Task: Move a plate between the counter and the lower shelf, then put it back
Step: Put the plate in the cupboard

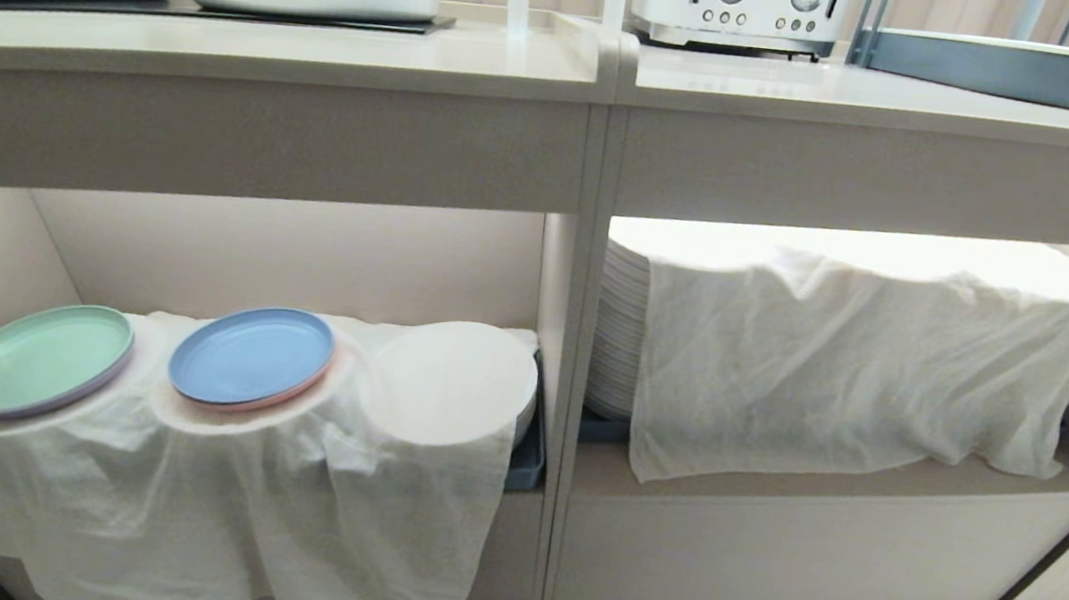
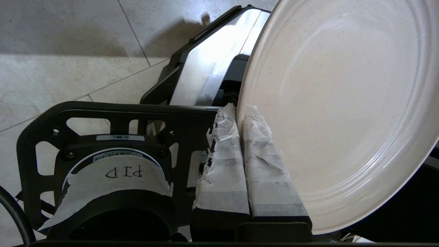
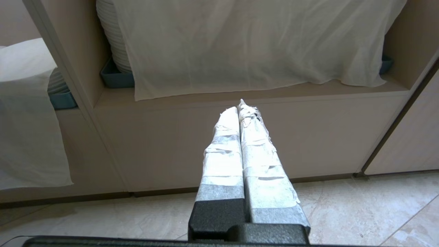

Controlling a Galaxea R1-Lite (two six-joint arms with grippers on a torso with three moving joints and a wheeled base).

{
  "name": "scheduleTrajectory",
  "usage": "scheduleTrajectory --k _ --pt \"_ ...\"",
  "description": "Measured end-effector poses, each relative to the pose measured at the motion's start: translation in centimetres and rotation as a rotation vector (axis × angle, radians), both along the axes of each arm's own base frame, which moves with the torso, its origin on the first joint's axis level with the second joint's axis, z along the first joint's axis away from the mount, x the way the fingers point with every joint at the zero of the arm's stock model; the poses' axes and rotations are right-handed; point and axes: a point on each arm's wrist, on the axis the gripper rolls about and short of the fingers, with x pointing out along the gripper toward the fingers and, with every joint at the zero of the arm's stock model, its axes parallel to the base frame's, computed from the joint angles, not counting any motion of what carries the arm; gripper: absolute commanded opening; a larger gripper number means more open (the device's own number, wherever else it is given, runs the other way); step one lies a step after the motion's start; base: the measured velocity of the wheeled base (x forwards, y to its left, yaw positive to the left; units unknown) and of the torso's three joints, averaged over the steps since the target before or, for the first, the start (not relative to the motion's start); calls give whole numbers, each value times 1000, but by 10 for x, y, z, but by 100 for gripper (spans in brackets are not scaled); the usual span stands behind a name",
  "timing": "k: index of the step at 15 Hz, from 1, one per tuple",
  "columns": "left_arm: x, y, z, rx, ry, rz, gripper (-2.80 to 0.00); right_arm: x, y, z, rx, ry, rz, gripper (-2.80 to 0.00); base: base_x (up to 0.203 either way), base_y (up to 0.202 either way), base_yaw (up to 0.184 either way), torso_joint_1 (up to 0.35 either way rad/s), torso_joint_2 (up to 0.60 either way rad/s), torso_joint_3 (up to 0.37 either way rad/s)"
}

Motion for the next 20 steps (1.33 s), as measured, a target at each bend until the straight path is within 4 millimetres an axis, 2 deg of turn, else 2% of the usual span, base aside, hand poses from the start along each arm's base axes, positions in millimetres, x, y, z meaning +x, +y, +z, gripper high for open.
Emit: scheduleTrajectory --k 13,17,20 --pt "5 0 6 -4 -39 1 -280 0 0 0 0 0 0 -280 0 0 0 0 0 0" --pt "17 -1 12 -5 -62 5 -280 0 0 0 0 0 0 -280 0 0 0 0 0 0" --pt "33 -3 20 -2 -51 6 -280 0 0 0 -1 0 0 -280 0 0 0 0 0 0"
